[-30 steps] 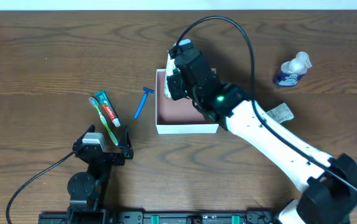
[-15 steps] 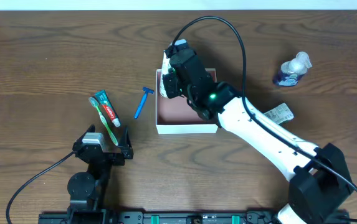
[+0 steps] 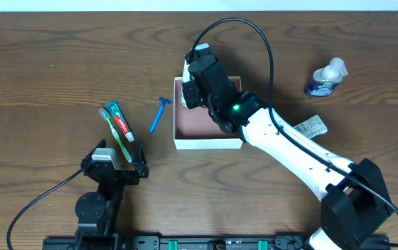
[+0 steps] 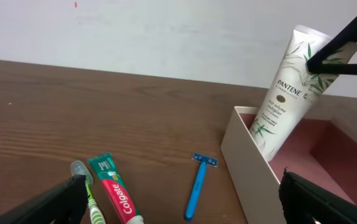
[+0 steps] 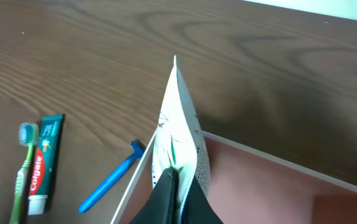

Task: Pack container
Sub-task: 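Lower the tube upright into the box's back-left corner and release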

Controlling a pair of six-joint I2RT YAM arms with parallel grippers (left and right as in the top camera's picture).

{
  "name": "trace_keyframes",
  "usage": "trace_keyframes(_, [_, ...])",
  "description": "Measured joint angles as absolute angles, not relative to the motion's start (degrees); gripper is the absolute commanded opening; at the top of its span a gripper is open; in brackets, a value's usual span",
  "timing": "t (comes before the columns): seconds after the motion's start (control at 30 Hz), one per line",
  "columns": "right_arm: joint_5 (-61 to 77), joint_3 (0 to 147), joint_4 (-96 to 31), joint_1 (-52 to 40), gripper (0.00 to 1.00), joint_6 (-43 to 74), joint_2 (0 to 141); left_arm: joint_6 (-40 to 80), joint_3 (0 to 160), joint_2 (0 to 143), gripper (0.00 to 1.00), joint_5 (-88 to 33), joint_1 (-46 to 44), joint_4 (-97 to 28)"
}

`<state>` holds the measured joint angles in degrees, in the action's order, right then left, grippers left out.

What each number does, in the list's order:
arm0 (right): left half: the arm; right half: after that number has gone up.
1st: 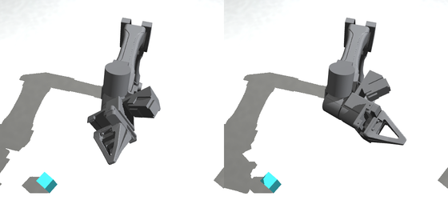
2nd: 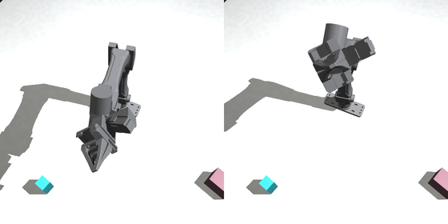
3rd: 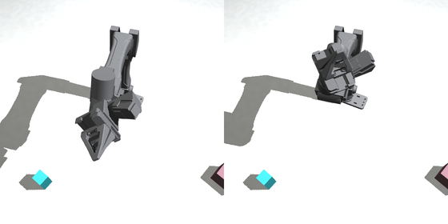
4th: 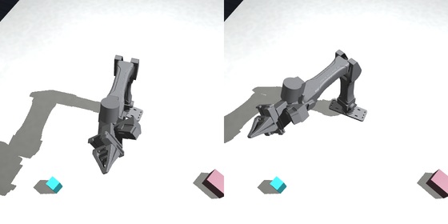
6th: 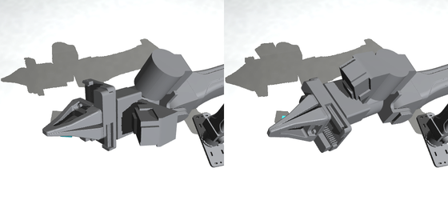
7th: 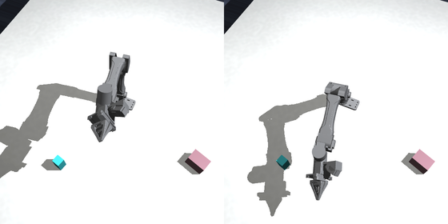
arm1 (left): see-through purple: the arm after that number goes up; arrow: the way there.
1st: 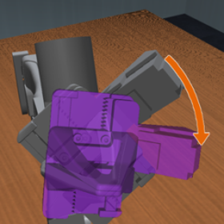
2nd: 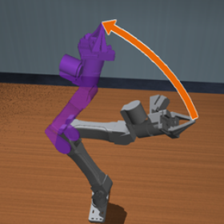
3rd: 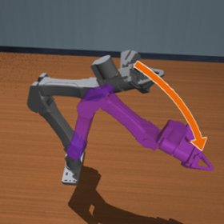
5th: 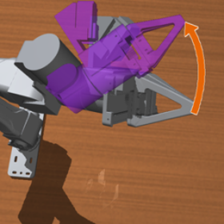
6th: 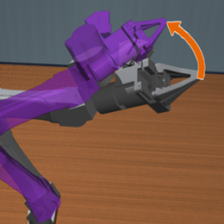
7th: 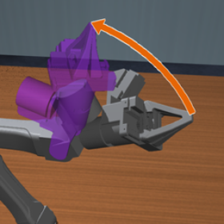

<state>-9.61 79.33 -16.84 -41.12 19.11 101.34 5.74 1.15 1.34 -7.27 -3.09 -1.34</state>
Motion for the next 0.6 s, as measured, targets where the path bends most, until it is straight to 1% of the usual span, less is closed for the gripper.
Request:
trace_keyframes(0.5, [-11.27, 79.33, -14.79, -41.12, 0.01, 19.07, 102.04, 5.74, 1.15, 1.34, 0.98, -7.27, -3.09, -1.34])
trace_keyframes(0.57, [-11.40, 79.33, -14.33, -41.28, 0.02, 19.07, 102.61, 5.74, 1.15, 1.34, 0.98, -7.27, -3.09, -1.34])
trace_keyframes(0.6, [-11.42, 79.33, -14.20, -41.34, 0.09, 19.07, 102.91, 5.74, 1.15, 1.34, 0.98, -7.27, -3.09, -1.34])
